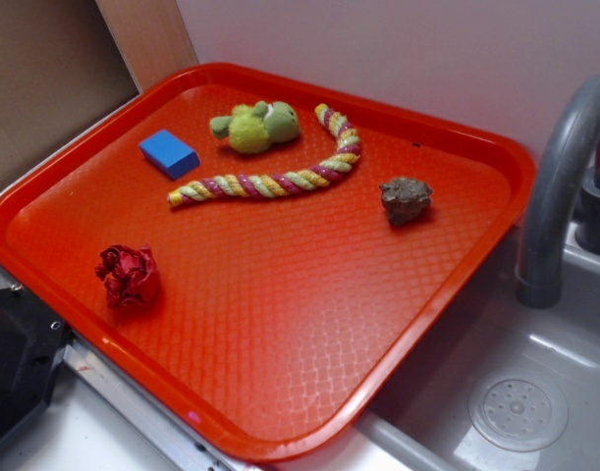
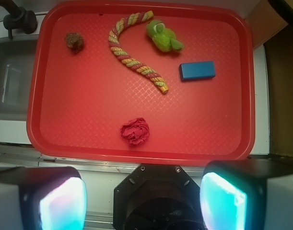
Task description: Grab the rock.
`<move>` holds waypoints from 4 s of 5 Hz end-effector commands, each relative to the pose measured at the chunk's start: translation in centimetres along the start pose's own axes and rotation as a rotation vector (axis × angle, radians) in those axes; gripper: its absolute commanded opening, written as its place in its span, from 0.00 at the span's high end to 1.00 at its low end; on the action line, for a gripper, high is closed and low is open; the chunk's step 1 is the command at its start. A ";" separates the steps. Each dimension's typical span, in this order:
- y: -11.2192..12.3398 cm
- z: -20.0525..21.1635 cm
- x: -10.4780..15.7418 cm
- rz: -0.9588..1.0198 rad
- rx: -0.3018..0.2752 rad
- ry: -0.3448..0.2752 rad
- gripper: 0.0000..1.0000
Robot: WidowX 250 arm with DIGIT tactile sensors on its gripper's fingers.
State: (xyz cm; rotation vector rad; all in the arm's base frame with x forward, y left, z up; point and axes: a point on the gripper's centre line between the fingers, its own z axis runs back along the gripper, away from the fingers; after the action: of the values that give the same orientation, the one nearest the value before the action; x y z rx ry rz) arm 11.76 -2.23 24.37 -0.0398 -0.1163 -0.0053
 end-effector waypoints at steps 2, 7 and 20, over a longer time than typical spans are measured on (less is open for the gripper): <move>-0.4 -1.3 1.8 0.179 -0.002 -0.015 0.00; -7.5 -12.6 14.7 0.396 -0.036 -0.185 0.00; -6.9 -5.5 8.9 0.231 0.108 -0.049 1.00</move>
State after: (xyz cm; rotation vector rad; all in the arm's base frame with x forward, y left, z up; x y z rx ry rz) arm 21.47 -9.14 19.49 0.0696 -0.1323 0.2385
